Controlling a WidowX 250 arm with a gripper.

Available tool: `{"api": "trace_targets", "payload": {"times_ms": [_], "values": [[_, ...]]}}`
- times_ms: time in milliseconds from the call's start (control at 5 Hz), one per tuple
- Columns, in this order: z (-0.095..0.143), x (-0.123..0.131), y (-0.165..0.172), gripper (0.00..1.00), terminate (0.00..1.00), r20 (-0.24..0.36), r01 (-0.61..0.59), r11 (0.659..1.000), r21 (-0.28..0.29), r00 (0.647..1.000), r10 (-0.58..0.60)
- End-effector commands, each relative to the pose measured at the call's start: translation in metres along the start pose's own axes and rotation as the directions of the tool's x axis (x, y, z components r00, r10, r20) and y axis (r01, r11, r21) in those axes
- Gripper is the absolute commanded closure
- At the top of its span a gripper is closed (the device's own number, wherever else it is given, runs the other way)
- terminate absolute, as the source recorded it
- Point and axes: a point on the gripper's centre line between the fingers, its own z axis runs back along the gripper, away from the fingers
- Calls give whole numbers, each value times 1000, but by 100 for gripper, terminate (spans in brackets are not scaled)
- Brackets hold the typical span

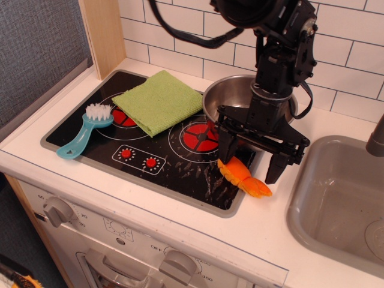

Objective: Move the fish to lower middle of cooktop

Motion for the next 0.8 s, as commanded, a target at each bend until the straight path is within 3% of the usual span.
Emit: {"api": "trace_targets", "payload": {"times_ms": [0,200,600], "values": [[-6,8,-4,0,0,-31,-29,1000,2,999,29],[-4,6,-6,0,0,-32,-23,1000,-1,999,23],[49,-16,3,0,0,99,-37,998,44,995,32]]}}
